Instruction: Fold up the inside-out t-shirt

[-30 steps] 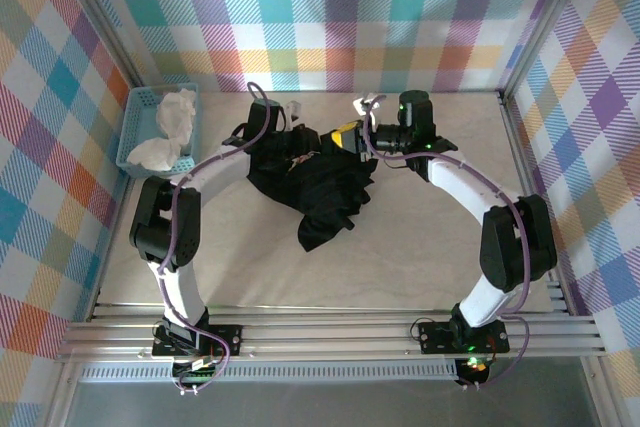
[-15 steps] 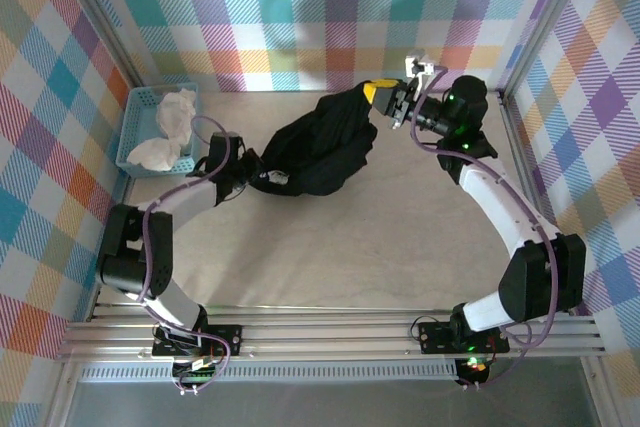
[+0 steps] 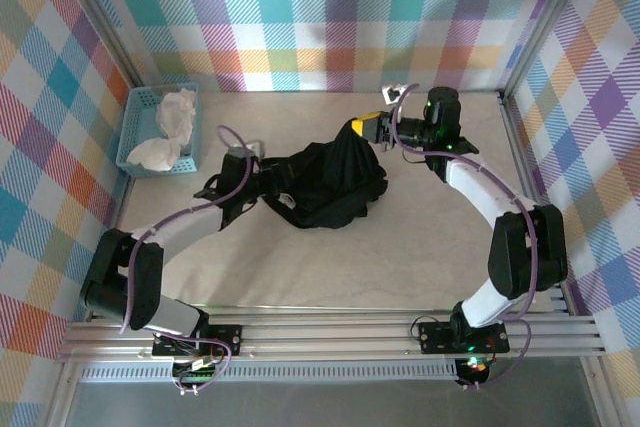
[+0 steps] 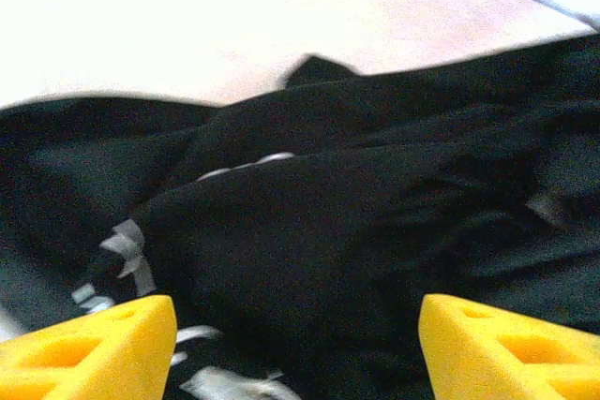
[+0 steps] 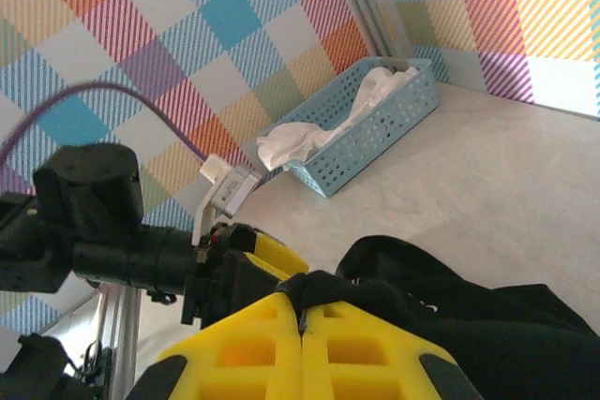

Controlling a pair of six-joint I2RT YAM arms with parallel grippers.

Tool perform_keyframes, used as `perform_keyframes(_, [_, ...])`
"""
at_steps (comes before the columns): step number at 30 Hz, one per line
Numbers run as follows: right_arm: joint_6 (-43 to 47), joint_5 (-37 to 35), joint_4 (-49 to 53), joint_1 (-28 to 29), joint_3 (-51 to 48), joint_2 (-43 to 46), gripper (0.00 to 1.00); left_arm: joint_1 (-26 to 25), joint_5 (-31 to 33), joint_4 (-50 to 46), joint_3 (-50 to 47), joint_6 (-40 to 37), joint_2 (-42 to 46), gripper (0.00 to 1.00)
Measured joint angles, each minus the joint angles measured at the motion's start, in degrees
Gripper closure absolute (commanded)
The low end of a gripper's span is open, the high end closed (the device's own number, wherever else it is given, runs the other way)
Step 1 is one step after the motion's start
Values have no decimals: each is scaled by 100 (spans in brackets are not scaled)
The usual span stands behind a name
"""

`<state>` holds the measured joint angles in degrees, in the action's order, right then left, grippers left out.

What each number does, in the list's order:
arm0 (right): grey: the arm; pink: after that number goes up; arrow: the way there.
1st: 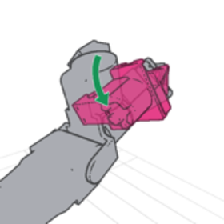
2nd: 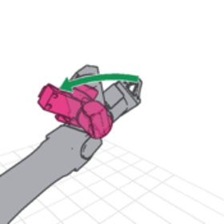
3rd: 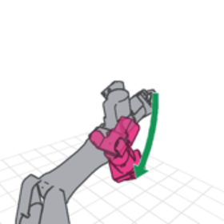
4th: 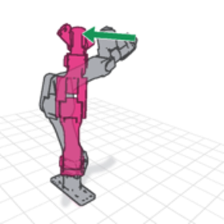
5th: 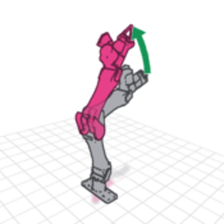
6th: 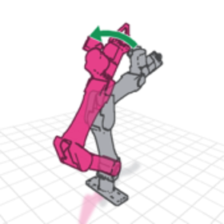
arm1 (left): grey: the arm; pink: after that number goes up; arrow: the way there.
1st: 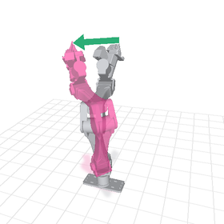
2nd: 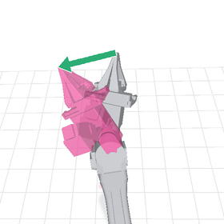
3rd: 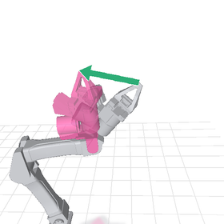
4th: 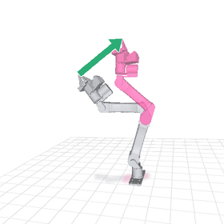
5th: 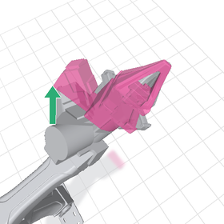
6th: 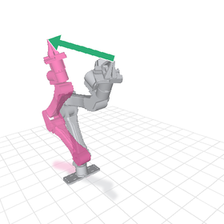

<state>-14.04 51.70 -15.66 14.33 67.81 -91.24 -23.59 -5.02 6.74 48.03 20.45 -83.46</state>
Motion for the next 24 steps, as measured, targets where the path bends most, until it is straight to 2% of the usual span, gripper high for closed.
perform_keyframes(4, [140,48,127,0,0,24,100,-352,-109,-245,894,-660,-562,29])
perform_keyframes(10, [269,44,313,0,0,166,100,-442,-223,-629,1853,-1217,-1650,34])
perform_keyframes(13, [297,42,343,0,0,195,100,-442,-354,-837,2258,-1390,-2133,52])
perform_keyframes(16, [299,-11,393,0,0,195,100,-442,-560,-1027,2717,-1469,-2551,79])
perform_keyframes(18, [299,-111,472,-7,0,205,100,-439,-629,-1141,2949,-1482,-2664,100])
perform_keyframes(21, [177,-269,664,-96,13,302,100,-385,-654,-1255,3075,-1440,-2549,100])
perform_keyframes(24, [-295,-330,603,-400,13,573,100,-236,-726,-1307,2957,-1235,-2004,100])
